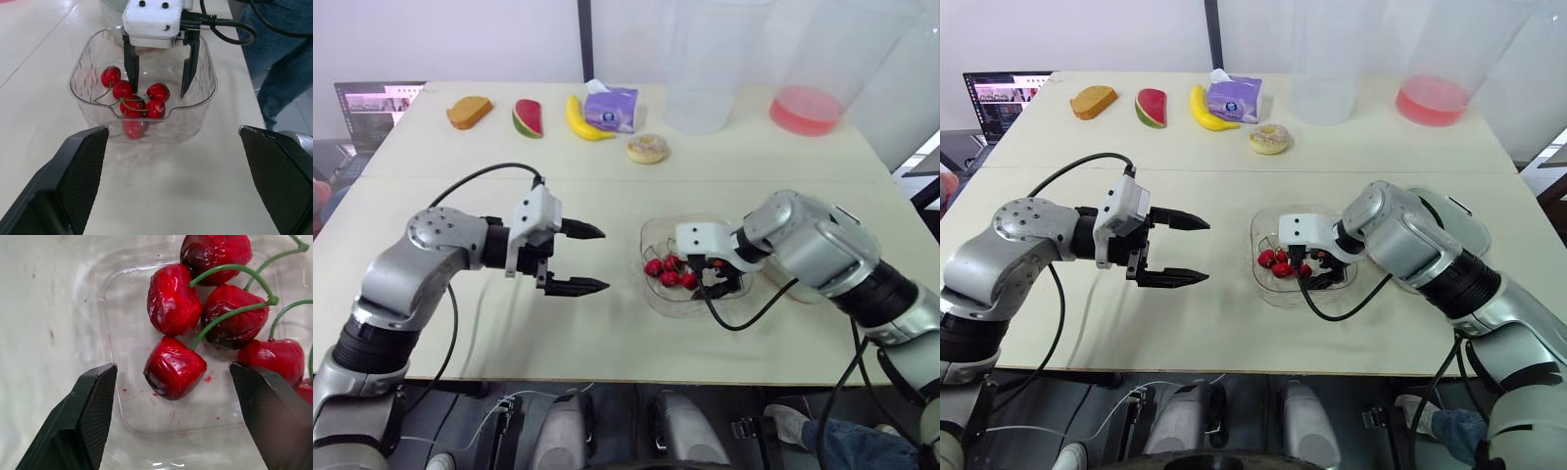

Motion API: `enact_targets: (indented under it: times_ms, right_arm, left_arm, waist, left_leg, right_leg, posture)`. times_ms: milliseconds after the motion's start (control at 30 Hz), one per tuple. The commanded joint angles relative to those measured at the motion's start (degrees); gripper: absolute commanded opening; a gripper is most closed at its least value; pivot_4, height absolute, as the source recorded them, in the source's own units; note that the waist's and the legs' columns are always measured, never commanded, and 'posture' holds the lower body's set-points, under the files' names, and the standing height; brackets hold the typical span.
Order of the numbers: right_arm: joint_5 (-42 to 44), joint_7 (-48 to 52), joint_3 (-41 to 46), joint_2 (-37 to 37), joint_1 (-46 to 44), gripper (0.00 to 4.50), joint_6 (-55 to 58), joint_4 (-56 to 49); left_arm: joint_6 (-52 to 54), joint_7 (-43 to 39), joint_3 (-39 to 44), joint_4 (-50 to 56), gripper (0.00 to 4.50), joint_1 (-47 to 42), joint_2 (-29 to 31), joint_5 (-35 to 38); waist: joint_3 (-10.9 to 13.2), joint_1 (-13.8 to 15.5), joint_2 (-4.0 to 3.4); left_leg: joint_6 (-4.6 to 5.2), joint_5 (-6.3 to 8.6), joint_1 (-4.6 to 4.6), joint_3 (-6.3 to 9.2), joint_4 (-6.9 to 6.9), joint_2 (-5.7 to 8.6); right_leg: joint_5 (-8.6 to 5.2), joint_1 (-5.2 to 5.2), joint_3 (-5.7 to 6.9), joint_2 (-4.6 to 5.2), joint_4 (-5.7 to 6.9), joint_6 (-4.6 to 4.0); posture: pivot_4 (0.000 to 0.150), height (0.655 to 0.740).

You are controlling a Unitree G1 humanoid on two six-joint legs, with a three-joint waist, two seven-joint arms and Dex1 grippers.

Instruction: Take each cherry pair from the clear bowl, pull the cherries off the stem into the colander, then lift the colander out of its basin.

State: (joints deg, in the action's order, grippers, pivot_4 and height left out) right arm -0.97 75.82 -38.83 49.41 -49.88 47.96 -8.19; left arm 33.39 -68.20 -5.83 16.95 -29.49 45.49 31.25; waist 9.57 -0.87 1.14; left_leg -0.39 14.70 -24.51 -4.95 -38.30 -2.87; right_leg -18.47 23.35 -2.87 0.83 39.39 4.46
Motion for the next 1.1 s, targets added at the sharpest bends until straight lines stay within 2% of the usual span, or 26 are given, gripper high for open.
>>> enact_targets:
  times_ms: [33,167,233,400,667,800,900,1100]
  right_arm:
    - [0.2,0.4,2.1,-0.2,-0.3,3.0,0.4,-1.2]
    - [0.1,0.5,2.2,-0.2,-0.3,1.09,0.6,-1.5]
    - [0.2,0.5,2.4,-0.2,-0.5,0.63,0.7,-1.5]
    - [0.9,1.1,3.6,0.0,-1.5,0.58,1.5,-2.1]
    - [5.4,4.3,10.3,3.3,-5.3,0.58,5.5,-9.0]
    - [5.2,1.9,13.3,4.6,-5.2,0.58,4.8,-12.9]
    - [-3.1,-8.4,15.4,6.1,-0.8,0.58,-6.2,-17.9]
    - [-11.7,-18.5,16.8,6.8,8.4,0.58,-20.7,-22.5]
  left_arm:
    - [0.1,0.3,1.0,1.3,4.5,-1.0,0.1,0.4]
    - [0.2,0.3,1.0,1.4,4.5,-1.0,0.2,0.4]
    - [0.3,0.4,1.0,1.4,4.5,-1.0,0.1,0.5]
    - [0.1,0.3,0.9,1.1,4.5,-1.2,0.0,0.3]
    - [0.1,0.0,1.1,-0.7,4.5,-3.2,-1.1,0.7]
    - [1.2,0.0,1.7,-2.2,4.5,-5.3,-2.3,2.3]
    - [7.1,1.7,3.3,-5.3,4.5,-9.6,-5.8,7.4]
    - [17.5,7.4,4.7,-11.2,4.5,-16.1,-12.3,13.0]
  waist:
    - [0.0,0.0,0.0]
    - [0.0,0.0,0.0]
    - [0.0,0.0,0.0]
    - [0.0,0.0,0.0]
    - [0.0,0.0,0.0]
    - [0.0,0.0,0.0]
    - [0.0,0.3,0.0]
    - [0.0,0.1,0.02]
  left_leg:
    - [0.0,0.0,0.0,0.0,0.0,0.0]
    - [0.0,0.0,0.0,0.0,0.0,0.0]
    - [0.0,0.0,0.0,0.0,0.0,0.0]
    - [0.0,0.0,0.0,0.0,0.0,0.0]
    - [0.0,0.0,0.0,0.01,0.0,0.0]
    - [0.0,0.0,0.0,0.01,0.0,0.01]
    - [0.0,0.0,0.0,0.02,0.0,0.0]
    - [-0.02,-0.01,-0.02,0.05,-0.05,0.06]
  right_leg:
    - [0.0,0.0,0.0,0.0,0.0,0.0]
    - [0.0,0.0,0.01,0.0,0.0,0.0]
    - [0.0,0.0,0.01,0.0,0.0,0.0]
    - [0.0,0.0,0.01,0.0,0.0,0.0]
    - [0.0,0.0,0.01,0.0,0.01,0.0]
    - [0.0,-0.01,0.01,0.02,0.0,0.0]
    - [0.0,0.0,0.0,0.01,0.03,0.0]
    - [0.0,-0.05,0.0,0.02,0.02,0.03]
  posture:
    - [0.15,0.74]
    - [0.15,0.74]
    - [0.15,0.74]
    - [0.15,0.74]
    - [0.15,0.74]
    - [0.15,0.74]
    - [0.15,0.74]
    - [0.15,0.74]
